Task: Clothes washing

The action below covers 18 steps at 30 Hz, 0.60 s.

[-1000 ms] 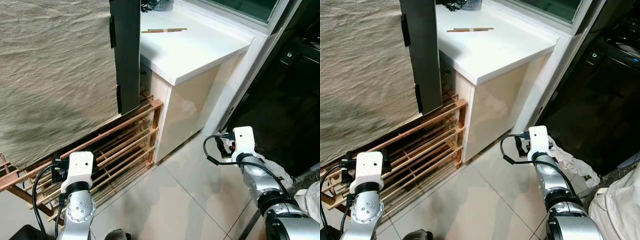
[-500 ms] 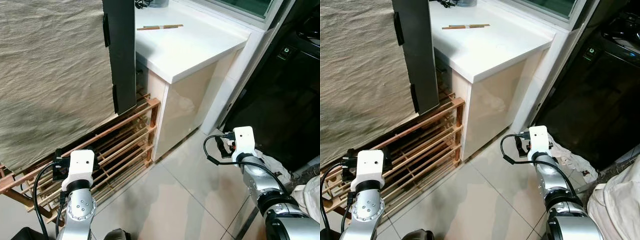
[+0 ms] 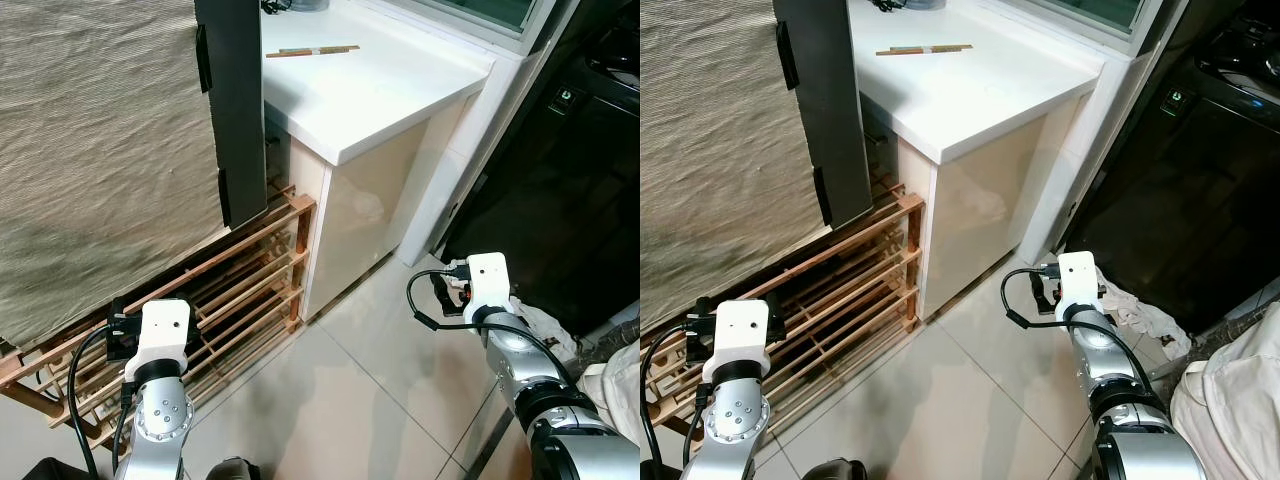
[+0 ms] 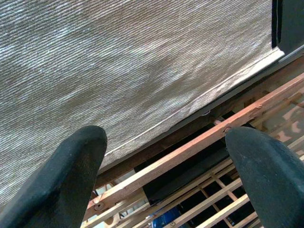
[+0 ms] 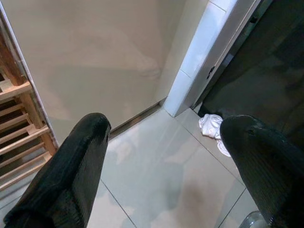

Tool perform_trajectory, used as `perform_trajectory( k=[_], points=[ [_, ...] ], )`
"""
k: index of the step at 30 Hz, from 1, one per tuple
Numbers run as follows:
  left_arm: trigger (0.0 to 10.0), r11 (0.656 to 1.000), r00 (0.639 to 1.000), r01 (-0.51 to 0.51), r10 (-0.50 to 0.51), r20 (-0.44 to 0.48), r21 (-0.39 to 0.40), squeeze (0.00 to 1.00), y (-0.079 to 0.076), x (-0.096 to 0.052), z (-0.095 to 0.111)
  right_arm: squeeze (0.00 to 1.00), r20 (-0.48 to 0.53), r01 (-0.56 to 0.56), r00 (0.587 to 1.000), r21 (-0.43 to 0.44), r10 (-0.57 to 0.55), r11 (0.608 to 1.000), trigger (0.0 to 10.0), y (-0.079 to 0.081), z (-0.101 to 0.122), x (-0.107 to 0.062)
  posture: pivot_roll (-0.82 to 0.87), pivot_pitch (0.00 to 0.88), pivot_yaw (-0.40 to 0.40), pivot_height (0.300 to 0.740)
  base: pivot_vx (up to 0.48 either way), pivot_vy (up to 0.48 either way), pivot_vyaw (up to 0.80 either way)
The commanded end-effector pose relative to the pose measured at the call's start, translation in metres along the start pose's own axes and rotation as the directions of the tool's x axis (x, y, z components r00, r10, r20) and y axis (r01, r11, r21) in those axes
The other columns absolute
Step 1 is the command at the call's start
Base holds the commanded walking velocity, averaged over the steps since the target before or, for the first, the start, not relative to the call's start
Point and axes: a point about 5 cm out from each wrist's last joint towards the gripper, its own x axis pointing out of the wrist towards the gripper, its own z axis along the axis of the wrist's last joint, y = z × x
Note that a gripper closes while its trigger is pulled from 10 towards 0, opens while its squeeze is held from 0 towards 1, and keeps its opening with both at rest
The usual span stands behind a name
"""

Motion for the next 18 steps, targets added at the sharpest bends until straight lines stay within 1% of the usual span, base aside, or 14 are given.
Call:
perform_trajectory(
  k=[1, 4, 5, 6, 8, 9, 14, 16, 18],
  points=[
    [10.0, 1.0, 1.0, 0.014, -0.014, 0.006, 0.0, 0.0, -0.004, -0.001, 0.0, 0.0, 0.016, 0.017, 1.0, 0.015, -0.017, 1.0, 10.0, -0.006, 0.008, 0.002, -0.04, 0.053, -0.089, 0.74, 0.0, 0.0, 0.0],
    [10.0, 1.0, 1.0, 0.014, -0.014, 0.006, 0.0, 0.0, -0.004, -0.001, 0.0, 0.0, 0.016, 0.017, 1.0, 0.015, -0.017, 1.0, 10.0, -0.006, 0.008, 0.002, -0.04, 0.053, -0.089, 0.74, 0.0, 0.0, 0.0],
    [10.0, 1.0, 1.0, 0.015, -0.015, 0.006, 0.0, 0.0, -0.004, -0.001, 0.0, 0.0, -0.004, 0.024, 1.0, 0.005, -0.024, 1.0, 10.0, -0.006, 0.005, 0.002, -0.04, 0.053, -0.089, 0.74, 0.0, 0.0, 0.0],
    [10.0, 0.999, 0.998, 0.051, -0.051, 0.023, 0.009, 0.0, -0.01, 0.01, 0.004, 0.0, 0.012, 0.041, 0.999, 0.019, -0.041, 0.999, 10.0, -0.01, 0.006, 0.001, -0.13, 0.0, -0.012, 0.74, 0.0, 0.0, 0.0],
    [10.0, 0.995, 0.995, 0.093, -0.094, 0.043, 0.024, 0.0, -0.018, 0.026, 0.012, 0.0, 0.035, 0.064, 0.997, 0.04, -0.066, 0.997, 10.0, -0.016, 0.008, -0.001, -0.13, 0.0, -0.01, 0.74, 0.0, 0.0, 0.0],
    [10.0, 0.994, 0.994, 0.102, -0.103, 0.048, 0.026, 0.0, -0.019, 0.029, 0.014, 0.0, 0.044, 0.068, 0.997, 0.046, -0.07, 0.997, 10.0, -0.018, 0.009, -0.001, -0.13, 0.0, -0.009, 0.74, 0.0, 0.0, 0.0],
    [10.0, 0.993, 0.992, 0.111, -0.113, 0.049, 0.03, 0.0, -0.019, 0.03, 0.014, 0.0, 0.042, 0.075, 0.996, 0.049, -0.078, 0.996, 10.0, -0.02, 0.007, -0.003, -0.14, 0.0, -0.005, 0.74, 0.0, 0.0, 0.0],
    [10.0, 0.991, 0.991, 0.13, -0.131, 0.02, 0.037, 0.0, -0.023, 0.028, 0.008, 0.0, 0.016, 0.075, 0.997, 0.04, -0.076, 0.996, 10.0, -0.021, -0.003, -0.006, -0.13, 0.0, -0.005, 0.74, 0.0, 0.0, 0.0],
    [10.0, 0.991, 0.991, 0.132, -0.133, 0.024, 0.037, 0.0, -0.024, 0.027, 0.008, 0.0, 0.015, 0.06, 0.998, 0.048, -0.061, 0.997, 10.0, -0.018, -0.005, -0.007, -0.13, 0.0, -0.008, 0.74, 0.0, 0.0, 0.0]
  ],
)
